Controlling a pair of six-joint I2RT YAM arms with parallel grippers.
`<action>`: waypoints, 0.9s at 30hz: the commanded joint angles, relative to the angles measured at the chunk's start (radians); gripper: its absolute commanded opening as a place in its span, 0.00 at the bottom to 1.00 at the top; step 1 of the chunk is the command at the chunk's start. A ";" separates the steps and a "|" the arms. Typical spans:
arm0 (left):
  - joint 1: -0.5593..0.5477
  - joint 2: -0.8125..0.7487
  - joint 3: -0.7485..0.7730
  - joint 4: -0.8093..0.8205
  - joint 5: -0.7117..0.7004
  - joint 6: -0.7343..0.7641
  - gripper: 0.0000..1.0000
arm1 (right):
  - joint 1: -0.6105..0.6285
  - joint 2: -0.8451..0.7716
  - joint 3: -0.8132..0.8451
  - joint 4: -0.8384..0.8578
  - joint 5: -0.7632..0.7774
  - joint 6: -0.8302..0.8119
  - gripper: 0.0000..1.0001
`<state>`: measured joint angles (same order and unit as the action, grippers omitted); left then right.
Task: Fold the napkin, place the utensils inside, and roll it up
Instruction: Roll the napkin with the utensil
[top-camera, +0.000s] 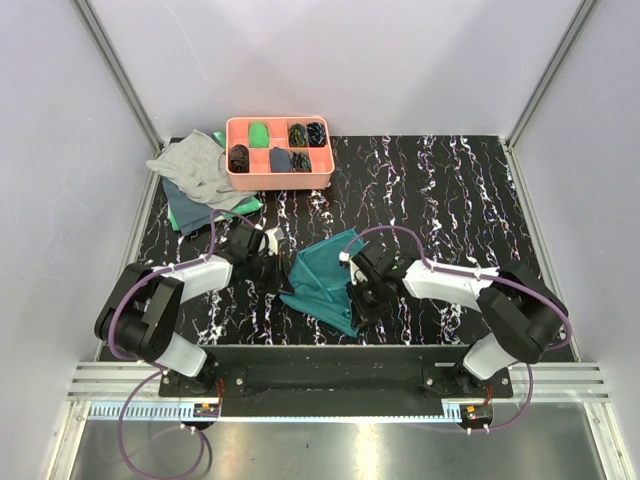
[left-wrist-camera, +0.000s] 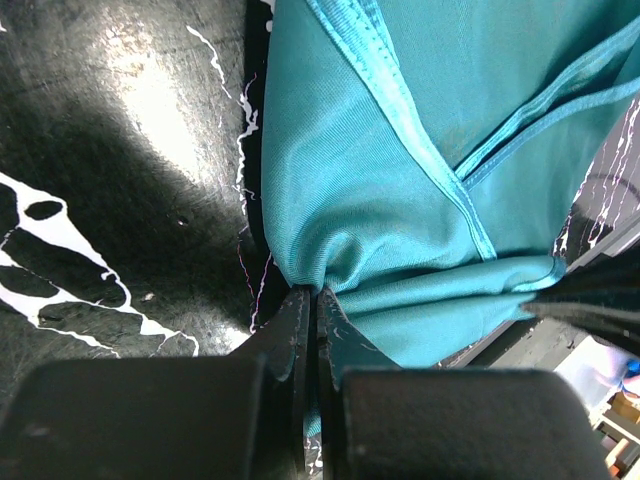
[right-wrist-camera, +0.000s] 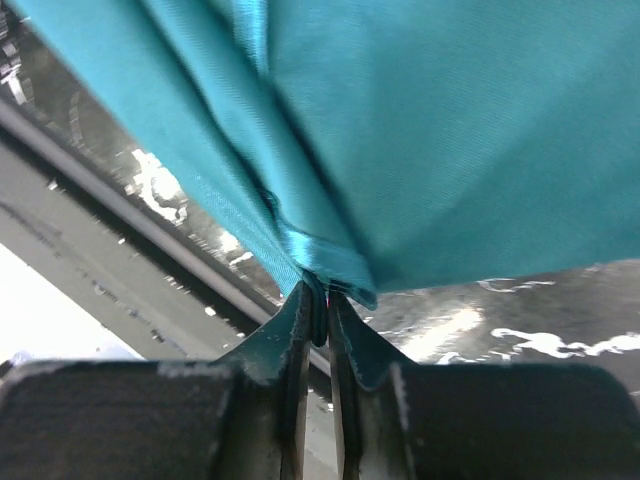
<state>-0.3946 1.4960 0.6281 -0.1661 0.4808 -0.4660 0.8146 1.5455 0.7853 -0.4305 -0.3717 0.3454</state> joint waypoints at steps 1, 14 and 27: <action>-0.003 -0.003 0.027 -0.009 -0.030 0.024 0.00 | -0.020 0.021 0.038 -0.068 0.053 -0.016 0.18; -0.001 0.023 0.079 -0.085 -0.018 0.027 0.00 | 0.139 -0.378 0.082 0.149 0.438 -0.174 0.91; -0.003 0.053 0.107 -0.095 -0.015 0.029 0.00 | 0.304 -0.003 0.141 0.380 0.636 -0.249 1.00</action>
<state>-0.3965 1.5318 0.6914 -0.2565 0.4736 -0.4522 1.0683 1.5013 0.8631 -0.1230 0.1013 0.1871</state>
